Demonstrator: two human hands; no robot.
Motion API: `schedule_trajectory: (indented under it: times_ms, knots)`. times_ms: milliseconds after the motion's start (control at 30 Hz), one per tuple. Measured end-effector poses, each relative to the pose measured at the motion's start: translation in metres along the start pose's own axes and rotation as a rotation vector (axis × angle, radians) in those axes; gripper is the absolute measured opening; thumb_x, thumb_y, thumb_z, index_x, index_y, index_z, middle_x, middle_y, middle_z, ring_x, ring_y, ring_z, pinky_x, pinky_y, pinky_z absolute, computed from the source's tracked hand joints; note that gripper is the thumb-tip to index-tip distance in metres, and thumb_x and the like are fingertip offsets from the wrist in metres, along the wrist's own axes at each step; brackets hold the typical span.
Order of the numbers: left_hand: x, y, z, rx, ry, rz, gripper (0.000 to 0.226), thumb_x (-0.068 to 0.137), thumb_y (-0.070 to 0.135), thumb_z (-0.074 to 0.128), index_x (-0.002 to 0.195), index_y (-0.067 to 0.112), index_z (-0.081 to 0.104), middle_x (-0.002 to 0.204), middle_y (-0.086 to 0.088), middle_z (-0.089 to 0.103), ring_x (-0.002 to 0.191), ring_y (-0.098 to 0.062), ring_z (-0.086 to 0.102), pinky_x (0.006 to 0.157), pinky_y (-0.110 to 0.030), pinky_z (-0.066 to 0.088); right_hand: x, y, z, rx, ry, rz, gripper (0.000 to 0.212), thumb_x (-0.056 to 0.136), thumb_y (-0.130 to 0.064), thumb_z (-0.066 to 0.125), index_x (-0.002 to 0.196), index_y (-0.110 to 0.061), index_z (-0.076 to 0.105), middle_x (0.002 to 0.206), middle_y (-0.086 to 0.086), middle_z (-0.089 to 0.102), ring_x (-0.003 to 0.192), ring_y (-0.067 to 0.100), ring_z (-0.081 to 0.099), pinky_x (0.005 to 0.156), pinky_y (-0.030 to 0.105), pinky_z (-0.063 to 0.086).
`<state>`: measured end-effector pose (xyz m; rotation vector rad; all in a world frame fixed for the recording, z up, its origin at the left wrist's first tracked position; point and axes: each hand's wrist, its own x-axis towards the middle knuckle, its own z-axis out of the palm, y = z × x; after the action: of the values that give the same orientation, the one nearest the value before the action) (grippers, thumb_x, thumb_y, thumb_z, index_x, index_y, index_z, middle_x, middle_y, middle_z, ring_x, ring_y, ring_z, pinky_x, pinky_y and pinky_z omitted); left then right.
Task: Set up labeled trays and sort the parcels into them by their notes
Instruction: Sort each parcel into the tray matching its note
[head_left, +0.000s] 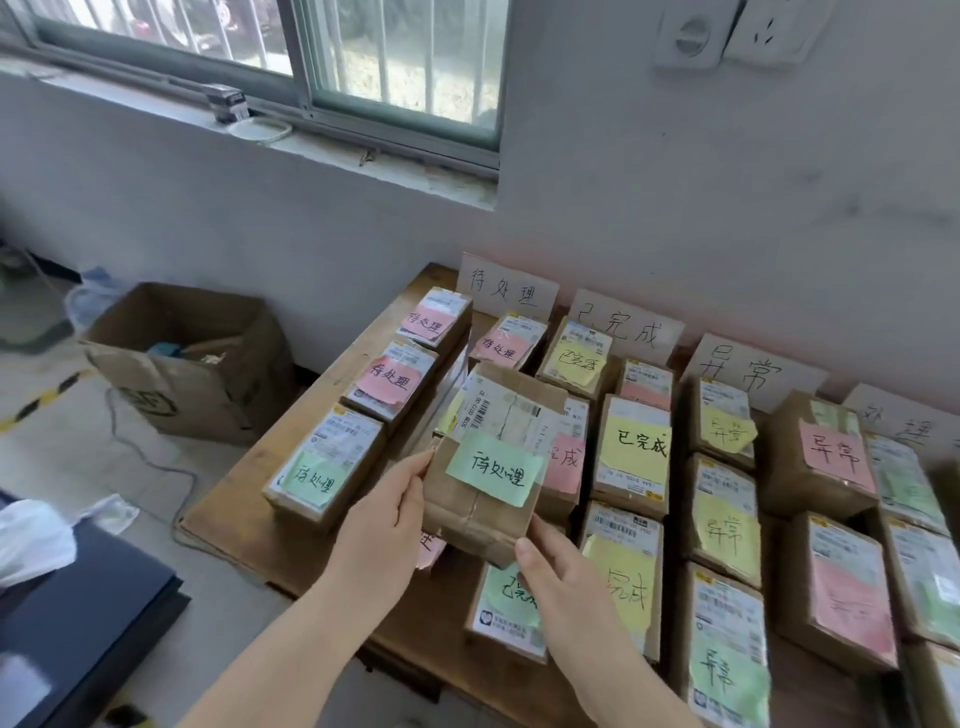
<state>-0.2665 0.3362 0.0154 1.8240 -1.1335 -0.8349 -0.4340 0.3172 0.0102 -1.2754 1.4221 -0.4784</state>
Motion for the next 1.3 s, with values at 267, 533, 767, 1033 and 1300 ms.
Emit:
schedule_trajectory:
  times_ms: [267,533,767,1033,1300]
  knots:
    - [-0.018,-0.028,-0.024,0.044,0.127,-0.118,0.028,0.102,0.022,0.038,0.127,0.031,0.049,0.110,0.029,0.049,0.093,0.013,0.047,0.071,0.003,0.034,0.009,-0.006,0.033,-0.040,-0.206,-0.032,0.039,0.101,-0.031,0.040,0.140,-0.034,0.041,0.121,-0.028,0.048,0.112,-0.004,0.039,0.097,0.016,0.031]
    - [0.009,-0.064,-0.072,0.010,0.097,-0.104,0.031,0.102,0.021,0.037,0.129,0.025,0.053,0.116,0.014,0.056,0.113,-0.007,0.050,0.087,-0.016,0.037,0.023,-0.012,0.104,0.010,-0.173,-0.037,0.060,0.090,-0.041,0.048,0.145,-0.046,0.025,0.144,-0.022,0.040,0.133,0.002,0.037,0.114,0.035,0.031]
    - [0.052,-0.092,-0.133,0.049,0.034,-0.103,0.031,0.103,0.021,0.036,0.129,0.027,0.051,0.113,0.015,0.056,0.108,-0.005,0.051,0.075,-0.008,0.036,0.046,-0.039,0.169,0.060,-0.112,-0.007,0.055,0.095,-0.032,0.049,0.145,-0.039,0.029,0.141,-0.017,0.044,0.133,0.003,0.037,0.116,0.035,0.028]
    - [0.080,-0.116,-0.153,0.134,-0.170,-0.145,0.042,0.102,0.018,0.037,0.144,0.024,0.038,0.139,0.011,0.047,0.114,0.000,0.040,0.093,-0.014,0.030,0.059,-0.040,0.210,0.080,-0.026,0.080,0.057,0.094,-0.033,0.049,0.147,-0.036,0.028,0.147,-0.016,0.040,0.135,0.003,0.034,0.116,0.035,0.028]
    - [0.090,-0.118,-0.165,0.156,-0.272,-0.087,0.047,0.102,0.021,0.039,0.147,0.029,0.032,0.142,0.012,0.045,0.121,-0.001,0.041,0.091,-0.011,0.034,0.058,-0.040,0.213,0.065,0.072,0.112,0.059,0.098,-0.029,0.047,0.150,-0.031,0.021,0.152,-0.011,0.032,0.139,0.007,0.029,0.116,0.031,0.025]
